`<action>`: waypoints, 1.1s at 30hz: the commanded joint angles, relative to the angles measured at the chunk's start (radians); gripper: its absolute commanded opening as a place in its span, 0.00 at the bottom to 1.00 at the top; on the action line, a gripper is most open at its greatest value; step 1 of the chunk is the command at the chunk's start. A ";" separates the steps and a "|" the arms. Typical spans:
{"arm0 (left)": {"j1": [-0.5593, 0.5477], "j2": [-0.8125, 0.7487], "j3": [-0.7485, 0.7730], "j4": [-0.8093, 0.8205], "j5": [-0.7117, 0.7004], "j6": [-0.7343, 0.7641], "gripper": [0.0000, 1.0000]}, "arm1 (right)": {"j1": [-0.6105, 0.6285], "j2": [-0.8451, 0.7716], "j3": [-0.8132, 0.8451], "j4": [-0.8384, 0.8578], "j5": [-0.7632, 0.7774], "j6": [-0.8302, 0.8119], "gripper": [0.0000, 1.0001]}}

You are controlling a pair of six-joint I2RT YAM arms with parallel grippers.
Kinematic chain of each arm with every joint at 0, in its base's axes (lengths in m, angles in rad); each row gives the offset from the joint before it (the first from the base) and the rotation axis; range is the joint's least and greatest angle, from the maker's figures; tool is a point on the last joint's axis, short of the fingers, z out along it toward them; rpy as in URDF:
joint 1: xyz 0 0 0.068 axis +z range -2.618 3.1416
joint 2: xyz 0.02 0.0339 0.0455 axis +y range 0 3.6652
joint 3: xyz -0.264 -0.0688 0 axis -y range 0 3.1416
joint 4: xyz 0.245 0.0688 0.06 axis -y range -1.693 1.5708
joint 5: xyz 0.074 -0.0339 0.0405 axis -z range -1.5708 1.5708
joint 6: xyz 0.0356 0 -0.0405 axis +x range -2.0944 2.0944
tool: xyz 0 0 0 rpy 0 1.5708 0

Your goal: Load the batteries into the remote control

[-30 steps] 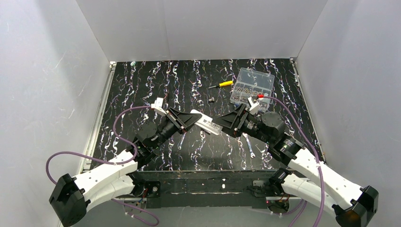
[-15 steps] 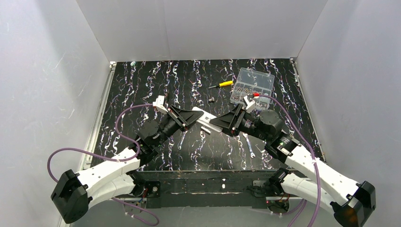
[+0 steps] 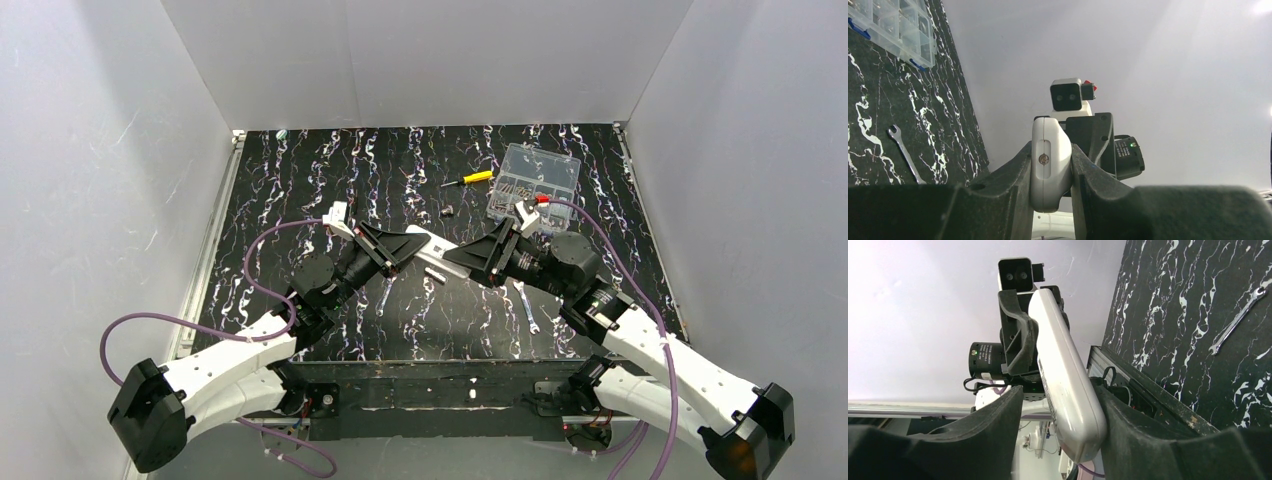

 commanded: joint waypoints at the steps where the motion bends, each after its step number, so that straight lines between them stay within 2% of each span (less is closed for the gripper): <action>1: -0.004 -0.023 0.038 0.099 -0.013 0.009 0.00 | -0.003 -0.014 -0.012 0.082 0.000 0.006 0.65; 4: -0.003 -0.025 0.035 0.101 -0.013 0.009 0.00 | -0.005 -0.022 -0.017 0.085 0.010 0.008 0.66; 12: -0.002 -0.022 0.035 0.112 -0.013 0.010 0.00 | -0.007 -0.027 -0.024 0.091 0.017 0.015 0.53; 24: -0.003 -0.026 0.031 0.113 -0.013 0.010 0.00 | -0.010 -0.049 -0.053 0.102 0.046 0.042 0.52; 29: -0.004 -0.028 0.029 0.113 -0.013 0.008 0.00 | -0.011 -0.053 -0.058 0.103 0.055 0.046 0.61; 33: -0.003 -0.027 0.029 0.113 -0.012 0.009 0.00 | -0.013 -0.047 -0.056 0.109 0.054 0.051 0.61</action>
